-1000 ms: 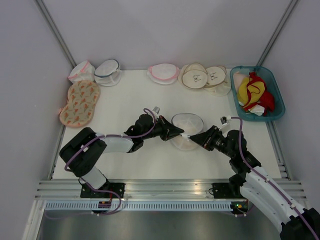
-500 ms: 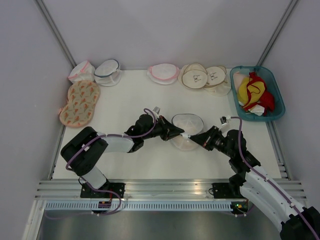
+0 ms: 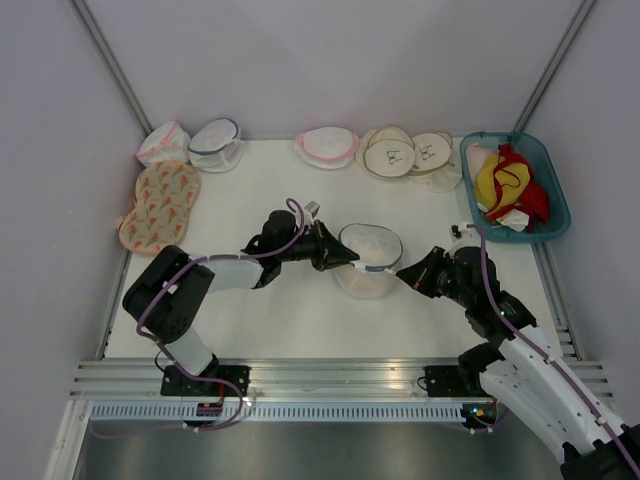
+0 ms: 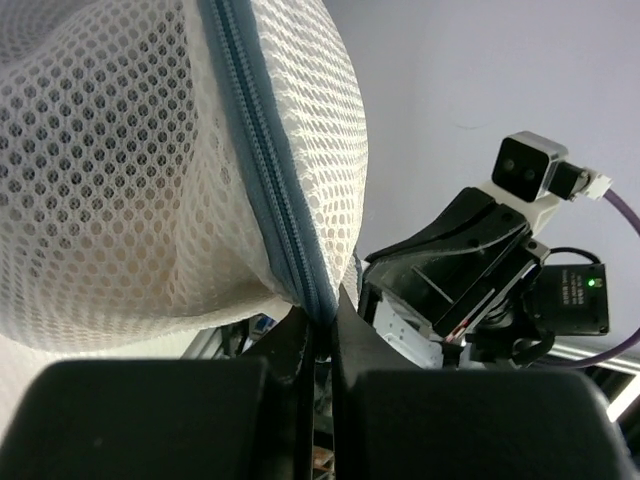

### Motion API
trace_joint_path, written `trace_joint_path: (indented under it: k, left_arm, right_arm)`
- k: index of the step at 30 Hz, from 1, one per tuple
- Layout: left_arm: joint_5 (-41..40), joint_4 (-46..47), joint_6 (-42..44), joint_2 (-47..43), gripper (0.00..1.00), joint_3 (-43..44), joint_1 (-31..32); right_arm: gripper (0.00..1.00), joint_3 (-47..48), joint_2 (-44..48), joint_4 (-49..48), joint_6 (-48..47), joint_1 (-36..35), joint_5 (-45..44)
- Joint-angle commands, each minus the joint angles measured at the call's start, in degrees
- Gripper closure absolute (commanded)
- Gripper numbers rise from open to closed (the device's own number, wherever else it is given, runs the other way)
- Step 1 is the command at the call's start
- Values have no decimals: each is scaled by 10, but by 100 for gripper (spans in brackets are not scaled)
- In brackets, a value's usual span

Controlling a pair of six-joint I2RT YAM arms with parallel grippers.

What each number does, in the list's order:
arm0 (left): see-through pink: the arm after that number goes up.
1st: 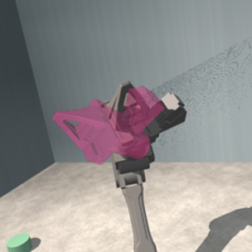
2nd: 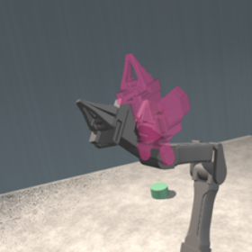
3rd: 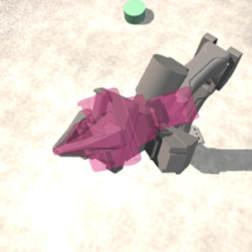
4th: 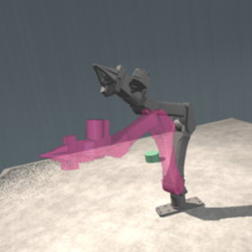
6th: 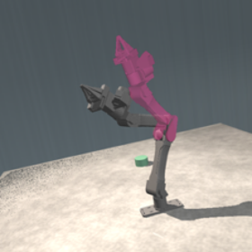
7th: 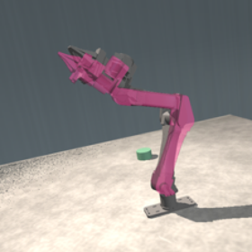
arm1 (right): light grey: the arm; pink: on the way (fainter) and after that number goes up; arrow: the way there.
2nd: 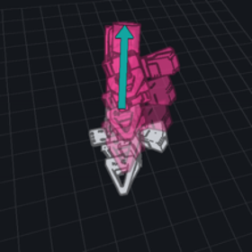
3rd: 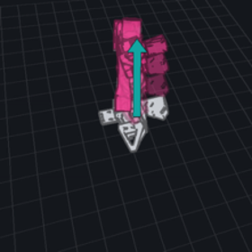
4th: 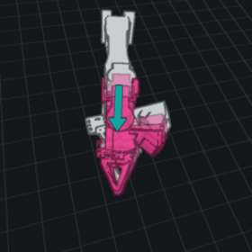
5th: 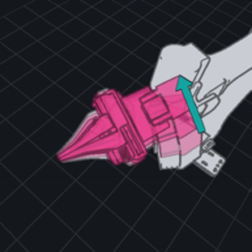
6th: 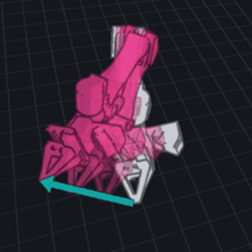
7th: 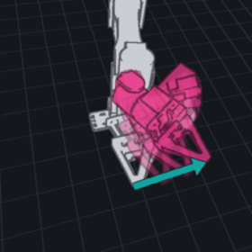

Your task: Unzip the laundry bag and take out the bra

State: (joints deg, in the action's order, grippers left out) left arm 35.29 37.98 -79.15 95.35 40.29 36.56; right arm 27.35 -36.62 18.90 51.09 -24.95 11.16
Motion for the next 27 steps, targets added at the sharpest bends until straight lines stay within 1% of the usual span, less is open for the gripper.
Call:
trace_joint_path:
  k: [1,2,3,4,5,6,7,8,9,12,13,14,15,16,17,18,19,22,25,27]
  left_arm:
    - [62,-68,104,-10,98,29,-37]
    - [74,-83,120,-11,98,46,-42]
    - [113,-107,164,-3,98,61,-51]
    - [131,-163,190,3,98,80,-54]
    - [149,-191,239,9,98,115,-58]
    - [174,-214,262,21,98,132,-60]
    - [179,-240,284,26,98,146,-62]
    - [184,-286,305,30,98,171,-64]
    - [200,-301,339,36,98,181,-71]
    - [208,-310,345,35,98,182,-89]
    - [211,-310,346,34,98,182,-90]
    - [212,-310,348,34,98,178,-91]
    - [208,-310,349,34,98,176,-91]
    - [208,-309,347,36,98,172,-91]
    - [209,-305,343,37,98,168,-91]
    - [206,-294,338,38,98,164,-91]
    - [205,-285,327,41,98,155,-91]
    - [198,-245,304,41,98,131,-92]
    - [192,-223,285,43,98,115,-93]
    - [189,-216,278,51,98,112,-94]
  right_arm:
    - [100,42,7,107,-52,2,-90]
    - [99,44,-3,116,-56,2,-95]
    - [99,46,-9,120,-63,2,-103]
    - [99,49,-16,125,-68,2,-108]
    - [100,53,-29,131,-71,2,-112]
    - [99,55,-36,134,-75,2,-126]
    - [100,60,-42,134,-82,2,-139]
    - [100,62,-51,141,-85,2,-146]
    - [100,65,-55,142,-86,2,-154]
    - [100,59,-49,105,-89,2,-121]
    - [100,47,-44,82,-89,2,-70]
    - [98,40,-31,37,-85,2,-49]
    - [80,36,-28,15,-83,2,-30]
    - [67,22,-28,-9,-78,2,13]
    - [54,16,-31,-50,-77,2,30]
    - [40,10,-37,-71,-75,2,48]
    - [38,-5,-47,-114,-65,2,74]
    - [37,-35,-69,-171,-54,2,99]
    - [40,-59,-92,-259,-38,2,123]
    - [43,-69,-107,-289,-28,2,139]
